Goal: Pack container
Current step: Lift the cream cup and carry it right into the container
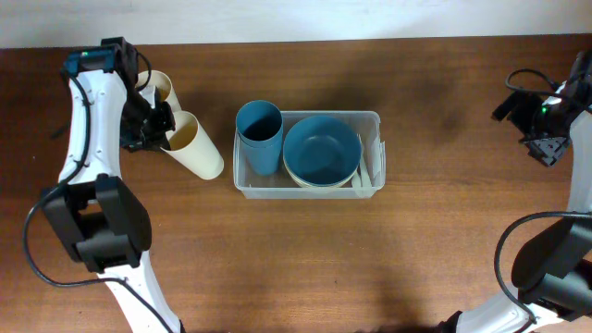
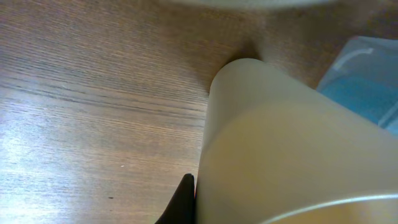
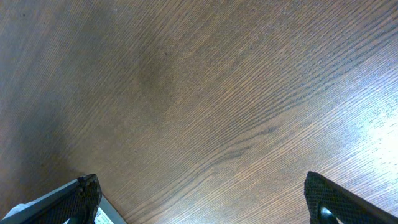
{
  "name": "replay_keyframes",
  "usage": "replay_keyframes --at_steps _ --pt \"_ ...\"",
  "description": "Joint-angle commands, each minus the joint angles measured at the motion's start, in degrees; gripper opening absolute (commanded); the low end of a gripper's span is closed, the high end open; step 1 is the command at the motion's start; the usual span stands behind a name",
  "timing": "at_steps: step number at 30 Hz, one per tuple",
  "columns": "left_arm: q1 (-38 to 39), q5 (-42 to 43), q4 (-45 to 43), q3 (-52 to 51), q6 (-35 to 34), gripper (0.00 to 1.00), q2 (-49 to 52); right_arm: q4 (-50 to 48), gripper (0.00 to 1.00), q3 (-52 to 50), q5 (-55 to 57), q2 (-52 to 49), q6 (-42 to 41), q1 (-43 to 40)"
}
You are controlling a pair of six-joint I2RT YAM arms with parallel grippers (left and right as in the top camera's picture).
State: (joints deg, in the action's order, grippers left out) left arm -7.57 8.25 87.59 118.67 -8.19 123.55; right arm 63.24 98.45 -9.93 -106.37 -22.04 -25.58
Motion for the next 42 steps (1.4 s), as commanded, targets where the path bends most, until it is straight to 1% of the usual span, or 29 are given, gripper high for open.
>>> replay_keyframes --at_steps 1,5,9,13,16,23,31,42 --pt "0.0 0.9 0.6 -0.1 1.7 0.02 -7.7 0.0 0.99 0.2 0.5 -0.1 0.1 -0.3" --pt "0.1 -1.2 1.9 -0.1 2.1 0.02 -14.1 0.0 0.99 0.2 0.5 -0.1 0.1 -0.3" --pt "0.4 -1.3 3.7 -0.1 2.8 0.02 -20.6 0.0 0.99 0.2 0.5 -0.1 0.1 -0.3" --pt "2.5 -3.1 6.3 -0.1 2.8 0.02 -25.8 0.0 0.99 0.2 0.5 -0.1 0.1 -0.3" --pt "5.4 -3.6 8.2 -0.1 3.4 0.02 -28.2 0.0 0.99 0.2 0.5 -0.1 0.1 -0.3" --pt "14.5 -5.0 8.0 -0.5 4.0 0.02 -28.4 0.0 0.99 0.2 0.5 -0.1 0.1 -0.3" --pt "19.1 -5.7 5.7 -1.2 3.2 0.01 -27.1 0.0 0.99 0.2 0.5 -0.1 0.1 -0.3" --pt "23.7 -5.7 -1.3 -14.1 2.4 0.02 -26.7 0.0 0.99 0.2 0.5 -0.1 0.1 -0.3"
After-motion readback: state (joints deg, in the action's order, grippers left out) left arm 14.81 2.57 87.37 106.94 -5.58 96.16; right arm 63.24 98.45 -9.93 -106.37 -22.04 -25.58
